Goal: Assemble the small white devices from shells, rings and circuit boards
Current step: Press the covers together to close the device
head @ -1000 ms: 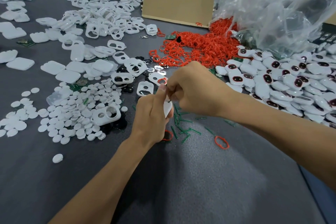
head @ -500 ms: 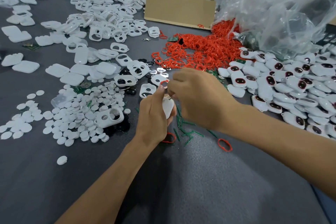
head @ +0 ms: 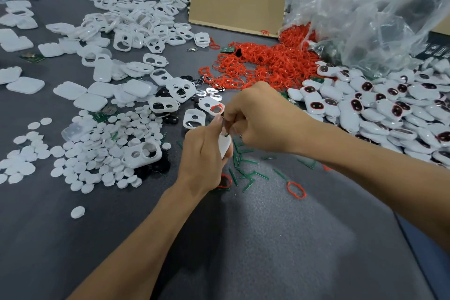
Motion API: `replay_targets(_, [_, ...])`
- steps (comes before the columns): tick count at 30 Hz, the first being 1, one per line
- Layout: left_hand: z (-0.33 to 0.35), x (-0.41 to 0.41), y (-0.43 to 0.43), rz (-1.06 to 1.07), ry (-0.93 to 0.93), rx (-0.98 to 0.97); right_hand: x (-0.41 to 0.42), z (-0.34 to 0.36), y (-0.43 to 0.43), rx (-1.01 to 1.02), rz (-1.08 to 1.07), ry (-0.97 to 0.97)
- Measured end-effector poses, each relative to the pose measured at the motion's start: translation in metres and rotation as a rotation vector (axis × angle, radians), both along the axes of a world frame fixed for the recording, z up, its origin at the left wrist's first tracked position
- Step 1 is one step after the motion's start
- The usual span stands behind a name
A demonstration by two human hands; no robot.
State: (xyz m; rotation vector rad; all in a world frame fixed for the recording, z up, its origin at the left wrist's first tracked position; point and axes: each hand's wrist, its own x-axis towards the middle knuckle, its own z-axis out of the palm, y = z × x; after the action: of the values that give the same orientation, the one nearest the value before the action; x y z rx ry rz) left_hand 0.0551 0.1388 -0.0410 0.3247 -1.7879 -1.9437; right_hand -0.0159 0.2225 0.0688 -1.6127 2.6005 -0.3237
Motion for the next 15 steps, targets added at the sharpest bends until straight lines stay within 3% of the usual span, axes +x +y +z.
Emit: replay_targets(15, [0.0043, 0.0023, -0.0012, -0.024, 0.069, 0.006, -0.001, 0.0077, 0.002, -0.005, -0.03, -0.09])
